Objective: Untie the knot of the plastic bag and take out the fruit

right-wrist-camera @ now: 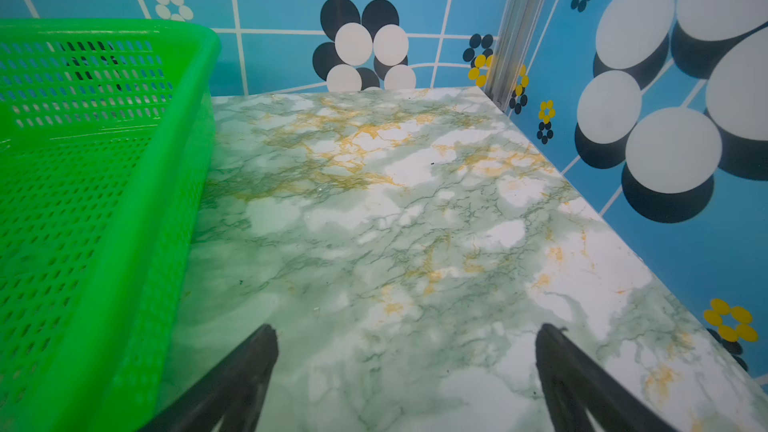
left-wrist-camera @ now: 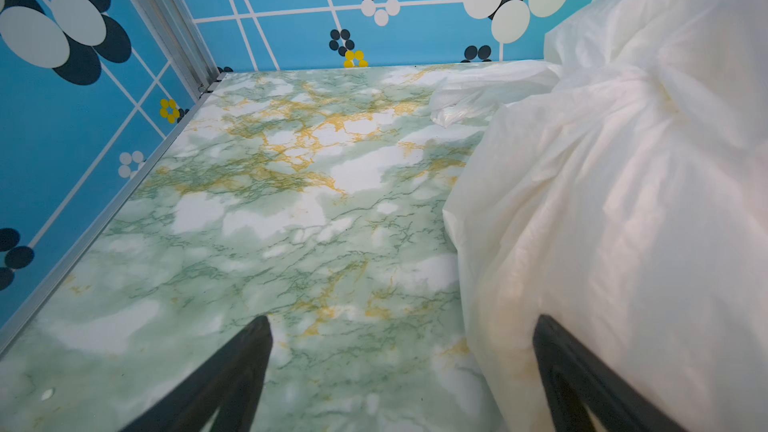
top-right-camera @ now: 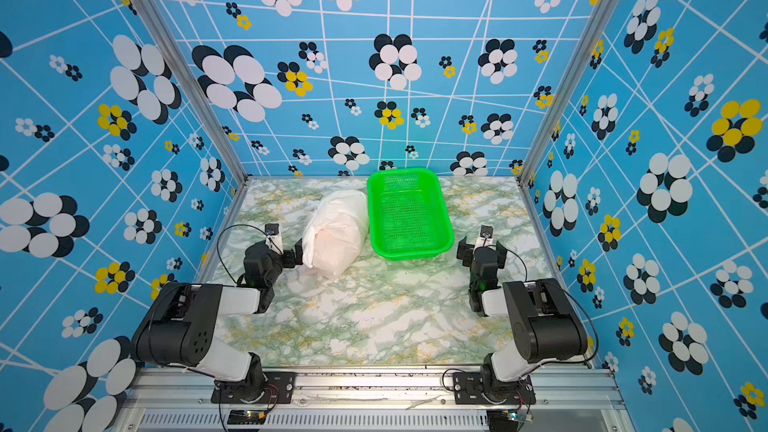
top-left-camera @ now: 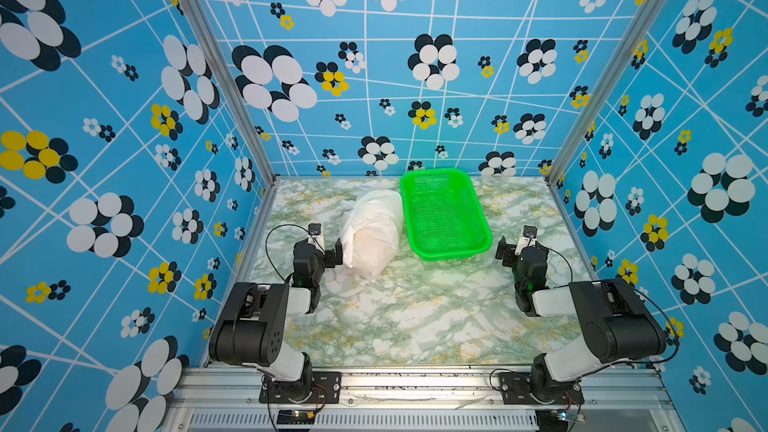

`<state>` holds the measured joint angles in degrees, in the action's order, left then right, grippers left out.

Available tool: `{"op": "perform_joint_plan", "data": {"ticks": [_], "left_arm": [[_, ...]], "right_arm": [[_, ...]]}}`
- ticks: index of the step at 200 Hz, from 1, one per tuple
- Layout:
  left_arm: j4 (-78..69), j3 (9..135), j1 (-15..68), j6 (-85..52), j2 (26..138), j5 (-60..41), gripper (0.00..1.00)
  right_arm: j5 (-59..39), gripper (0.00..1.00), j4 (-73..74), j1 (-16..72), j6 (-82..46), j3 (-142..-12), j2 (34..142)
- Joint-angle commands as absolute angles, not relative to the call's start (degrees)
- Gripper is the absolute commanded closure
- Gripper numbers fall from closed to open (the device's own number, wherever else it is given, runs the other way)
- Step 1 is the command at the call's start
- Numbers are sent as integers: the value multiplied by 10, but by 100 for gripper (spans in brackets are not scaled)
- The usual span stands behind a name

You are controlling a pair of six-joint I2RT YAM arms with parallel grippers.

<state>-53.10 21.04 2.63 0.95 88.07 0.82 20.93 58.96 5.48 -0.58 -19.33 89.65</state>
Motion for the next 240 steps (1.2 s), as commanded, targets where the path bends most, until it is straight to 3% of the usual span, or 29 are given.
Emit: {"op": "perform_joint_plan", "data": {"ticks": [1, 122, 183, 211, 240], "left_arm": [[-531, 215, 22, 13, 885, 0, 1], [-561, 193, 24, 15, 871, 0, 1], [-525, 173, 25, 10, 790, 5, 1], [-405, 180, 31, -30, 671, 37, 1], [-202, 224, 27, -135, 520, -9, 1]], "right_arm": [[208, 1, 592, 52, -1, -195, 900], [208, 1, 596, 52, 0, -193, 899], [290, 1, 620, 62, -10, -148, 824], [375, 1, 657, 118, 0, -91, 713], [335, 1, 383, 118, -157, -126, 524]]}}
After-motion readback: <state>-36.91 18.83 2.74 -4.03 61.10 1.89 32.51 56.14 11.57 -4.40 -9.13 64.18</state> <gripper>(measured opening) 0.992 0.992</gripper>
